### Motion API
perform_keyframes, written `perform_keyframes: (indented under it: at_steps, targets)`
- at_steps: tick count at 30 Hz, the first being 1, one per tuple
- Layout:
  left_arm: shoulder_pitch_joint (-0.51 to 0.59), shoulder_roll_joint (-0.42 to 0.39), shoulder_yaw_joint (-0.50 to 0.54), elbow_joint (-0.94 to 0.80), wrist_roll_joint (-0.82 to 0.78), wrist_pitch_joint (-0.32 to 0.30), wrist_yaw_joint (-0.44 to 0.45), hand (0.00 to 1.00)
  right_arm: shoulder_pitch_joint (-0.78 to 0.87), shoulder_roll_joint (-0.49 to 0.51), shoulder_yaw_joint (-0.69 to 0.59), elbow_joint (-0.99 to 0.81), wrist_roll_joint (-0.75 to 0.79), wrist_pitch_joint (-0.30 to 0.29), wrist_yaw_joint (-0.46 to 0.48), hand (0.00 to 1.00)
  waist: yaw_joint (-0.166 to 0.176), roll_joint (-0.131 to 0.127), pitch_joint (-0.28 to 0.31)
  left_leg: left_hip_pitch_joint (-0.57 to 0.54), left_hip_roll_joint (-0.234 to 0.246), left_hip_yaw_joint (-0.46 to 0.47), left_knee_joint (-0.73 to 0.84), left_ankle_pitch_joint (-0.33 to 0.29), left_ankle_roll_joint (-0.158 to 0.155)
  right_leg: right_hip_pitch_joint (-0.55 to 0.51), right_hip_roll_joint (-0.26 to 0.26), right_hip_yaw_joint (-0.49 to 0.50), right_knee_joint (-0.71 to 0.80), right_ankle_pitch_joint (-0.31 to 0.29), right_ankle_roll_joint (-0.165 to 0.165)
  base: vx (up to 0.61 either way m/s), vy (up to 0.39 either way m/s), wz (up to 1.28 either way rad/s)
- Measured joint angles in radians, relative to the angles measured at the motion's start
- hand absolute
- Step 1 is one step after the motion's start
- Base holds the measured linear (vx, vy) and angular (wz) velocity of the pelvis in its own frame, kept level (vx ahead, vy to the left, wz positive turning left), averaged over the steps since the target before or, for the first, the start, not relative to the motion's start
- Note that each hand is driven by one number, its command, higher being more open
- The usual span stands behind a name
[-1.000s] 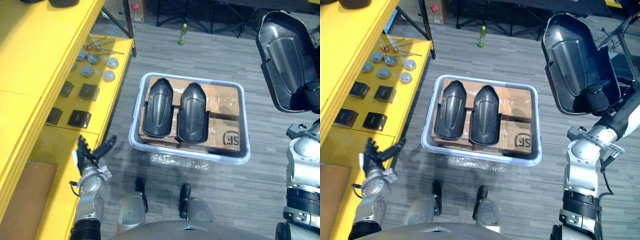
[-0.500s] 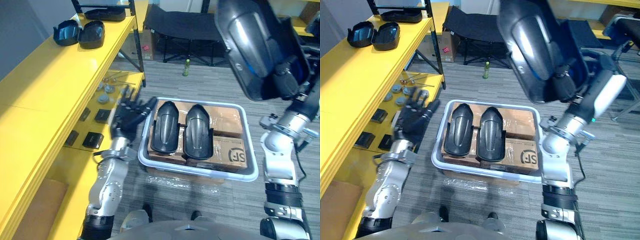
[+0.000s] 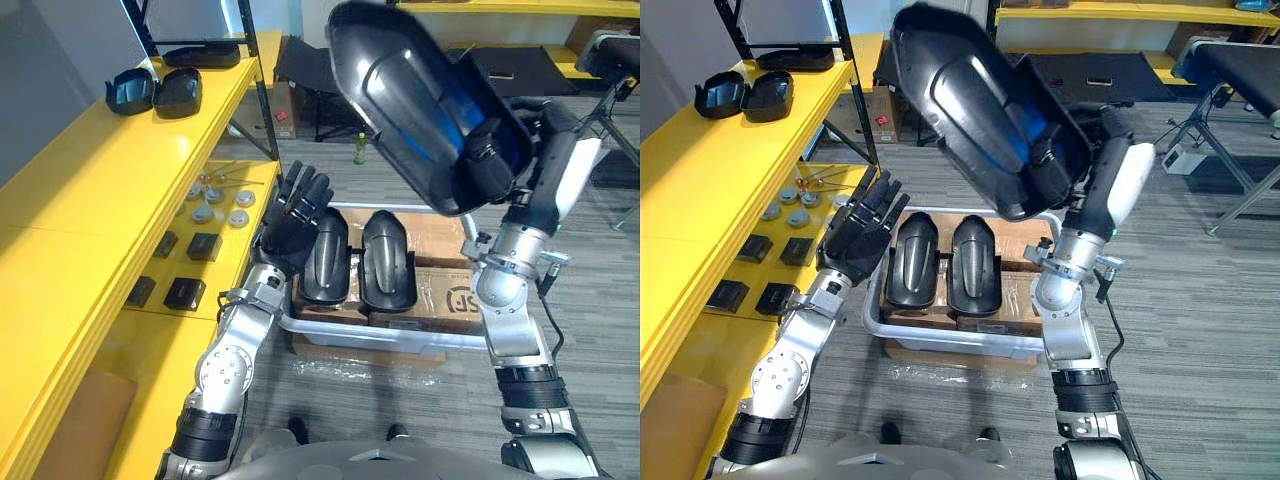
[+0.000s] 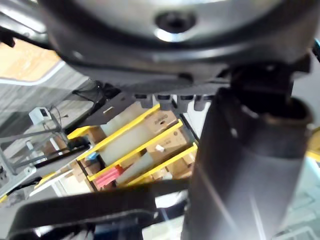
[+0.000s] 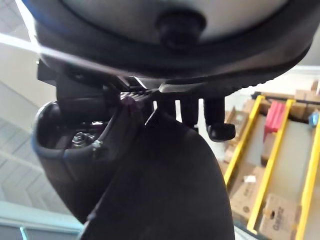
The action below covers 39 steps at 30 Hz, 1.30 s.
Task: Walk over and take three plastic housings, then place them on the shelf
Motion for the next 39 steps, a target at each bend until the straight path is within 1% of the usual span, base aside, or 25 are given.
perform_keyframes:
  at_steps: [3, 8, 11, 13, 15, 19, 23, 24, 29, 31, 32, 34, 35, 37, 39]
  targets:
    - [-0.001, 0.000, -0.004, 0.000, -0.005, 0.000, -0.004, 1.00, 0.004, 0.009, 0.044, 0.035, 0.000, 0.000, 0.028, 0.00, 0.000, -0.006, -0.004, 0.000, -0.002, 0.000, -0.004, 0.002, 0.002, 0.009, 0.000, -0.001, -0.012, 0.006, 0.000, 0.00, 0.000, 0.00]
    - [-0.001, 0.002, -0.018, 0.000, 0.000, 0.002, -0.004, 1.00, 0.033, 0.042, 0.097, 0.037, 0.001, -0.002, 0.053, 0.00, 0.003, -0.020, -0.012, 0.002, -0.007, -0.004, -0.006, 0.002, 0.003, 0.012, -0.003, -0.004, -0.012, 0.006, 0.000, -0.01, 0.004, 0.01]
    - [-0.001, 0.003, -0.044, -0.001, 0.039, 0.011, -0.004, 1.00, 0.035, 0.049, 0.143, 0.047, 0.001, -0.006, 0.070, 0.00, 0.004, -0.023, -0.015, 0.019, -0.013, -0.004, -0.017, 0.004, 0.005, 0.018, -0.008, -0.003, -0.012, 0.005, -0.001, -0.04, 0.014, 0.00]
    - [-0.003, 0.002, -0.057, -0.001, 0.083, 0.020, -0.003, 1.00, 0.035, 0.062, 0.177, 0.064, 0.001, -0.027, 0.071, 0.00, 0.004, -0.027, -0.022, 0.021, -0.015, -0.003, -0.028, 0.009, 0.005, 0.014, -0.010, -0.003, -0.011, 0.003, -0.003, -0.02, 0.003, 0.00]
    - [-0.004, 0.006, -0.064, -0.001, 0.107, 0.021, 0.002, 1.00, 0.035, 0.077, 0.182, 0.067, 0.001, -0.028, 0.071, 0.00, 0.005, -0.030, -0.023, 0.021, -0.015, -0.003, -0.028, 0.010, 0.005, 0.013, -0.010, -0.004, -0.011, 0.003, -0.003, -0.02, 0.002, 0.00]
    - [-0.011, 0.010, -0.079, 0.000, 0.192, 0.022, 0.044, 1.00, 0.035, 0.077, 0.225, 0.067, 0.002, -0.030, 0.074, 0.00, 0.005, -0.036, -0.027, 0.021, -0.015, -0.004, -0.028, 0.013, 0.006, 0.013, -0.009, -0.004, -0.011, 0.004, -0.003, 0.00, 0.000, 0.00]
    - [-0.011, 0.010, -0.081, 0.001, 0.204, 0.022, 0.072, 1.00, 0.035, 0.078, 0.242, 0.067, 0.004, -0.034, 0.090, 0.00, 0.006, -0.037, -0.028, 0.021, -0.015, -0.004, -0.028, 0.014, 0.007, 0.013, -0.009, -0.004, -0.012, 0.004, -0.003, 0.00, 0.000, 0.00]
    - [-0.011, 0.010, -0.081, 0.001, 0.209, 0.021, 0.077, 0.00, 0.035, 0.078, 0.246, 0.067, 0.004, -0.035, 0.091, 0.00, 0.005, -0.038, -0.028, 0.021, -0.015, -0.005, -0.028, 0.014, 0.007, 0.013, -0.009, -0.004, -0.012, 0.004, -0.003, 0.00, 0.000, 0.00]
    - [-0.011, 0.008, -0.086, 0.003, 0.227, 0.004, 0.139, 0.00, 0.035, 0.092, 0.272, 0.067, 0.004, -0.045, 0.105, 0.00, 0.006, -0.042, -0.031, 0.021, -0.016, -0.005, -0.031, 0.016, 0.007, 0.013, -0.009, -0.004, -0.012, 0.003, -0.003, 0.00, 0.000, 0.00]
    - [-0.011, 0.005, -0.090, 0.004, 0.227, -0.037, 0.198, 0.00, 0.044, 0.121, 0.275, 0.067, 0.004, -0.045, 0.111, 0.00, 0.006, -0.048, -0.033, 0.034, -0.017, -0.004, -0.055, 0.028, 0.007, 0.014, -0.009, -0.003, -0.012, 0.003, -0.003, 0.00, 0.000, 0.00]
    - [-0.011, 0.001, -0.090, 0.006, 0.227, -0.048, 0.209, 0.00, 0.050, 0.128, 0.276, 0.067, 0.004, -0.046, 0.111, 0.00, 0.005, -0.050, -0.035, 0.037, -0.018, -0.004, -0.062, 0.032, 0.006, 0.014, -0.009, -0.004, -0.012, 0.003, -0.003, 0.00, 0.000, 0.00]
    - [-0.011, -0.013, -0.089, 0.019, 0.227, -0.093, 0.256, 0.00, 0.082, 0.152, 0.290, 0.067, 0.013, -0.053, 0.112, 0.00, 0.005, -0.060, -0.041, 0.048, -0.018, -0.003, -0.083, 0.042, 0.004, 0.015, -0.007, -0.003, -0.013, 0.002, -0.004, 0.00, -0.003, -0.02]
    - [-0.011, -0.017, -0.086, 0.029, 0.227, -0.100, 0.271, 0.00, 0.089, 0.154, 0.296, 0.067, 0.012, -0.062, 0.112, 0.00, 0.005, -0.061, -0.041, 0.052, -0.018, -0.001, -0.088, 0.044, 0.004, 0.015, -0.007, -0.002, -0.013, 0.002, -0.004, -0.01, -0.004, -0.05]
    - [-0.011, -0.040, -0.062, 0.078, 0.226, -0.136, 0.319, 0.00, 0.113, 0.154, 0.321, 0.067, 0.009, -0.098, 0.112, 0.00, 0.003, -0.065, -0.044, 0.057, -0.019, 0.002, -0.103, 0.051, 0.004, 0.012, -0.007, 0.000, -0.013, 0.001, -0.005, -0.01, 0.000, -0.02]
    - [-0.008, -0.042, -0.057, 0.088, 0.222, -0.143, 0.335, 0.00, 0.125, 0.157, 0.340, 0.067, 0.005, -0.099, 0.112, 0.00, 0.004, -0.066, -0.044, 0.060, -0.019, 0.002, -0.116, 0.058, 0.004, 0.009, -0.006, 0.000, -0.013, 0.001, -0.005, 0.00, 0.000, 0.00]
